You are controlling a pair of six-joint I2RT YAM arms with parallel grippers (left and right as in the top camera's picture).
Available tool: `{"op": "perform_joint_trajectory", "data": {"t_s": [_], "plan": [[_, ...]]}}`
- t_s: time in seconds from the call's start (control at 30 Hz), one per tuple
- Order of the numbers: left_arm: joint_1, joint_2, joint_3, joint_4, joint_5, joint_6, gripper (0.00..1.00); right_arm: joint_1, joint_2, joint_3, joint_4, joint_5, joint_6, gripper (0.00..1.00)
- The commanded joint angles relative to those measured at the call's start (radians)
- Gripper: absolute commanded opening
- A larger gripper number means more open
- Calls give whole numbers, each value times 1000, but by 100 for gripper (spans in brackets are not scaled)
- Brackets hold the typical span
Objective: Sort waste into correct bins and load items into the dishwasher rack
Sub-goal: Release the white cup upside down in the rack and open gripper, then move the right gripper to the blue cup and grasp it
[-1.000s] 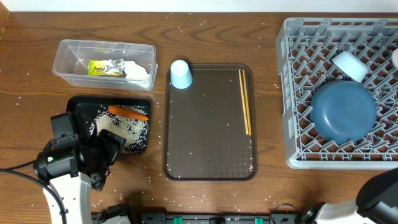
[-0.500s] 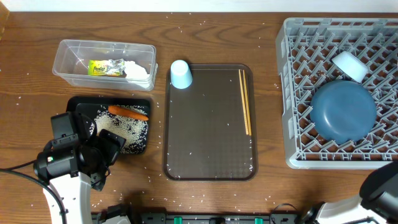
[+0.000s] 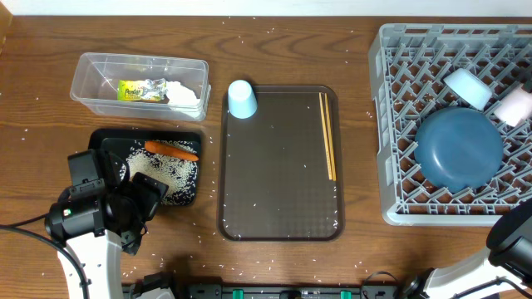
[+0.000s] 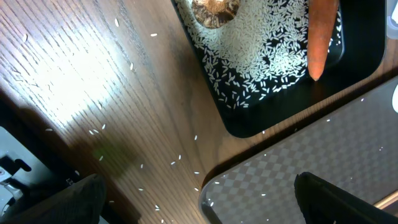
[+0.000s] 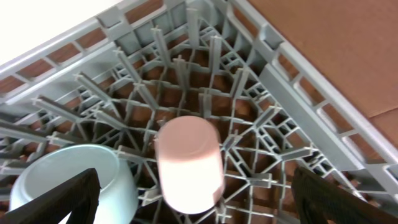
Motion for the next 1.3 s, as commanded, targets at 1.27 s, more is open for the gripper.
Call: {"op": "perform_joint_trajectory", "data": {"t_s": [1.27], "plan": [[5,-5,3,-6,-13,6,98,1236,309,86,304,-108,44,98]]}}
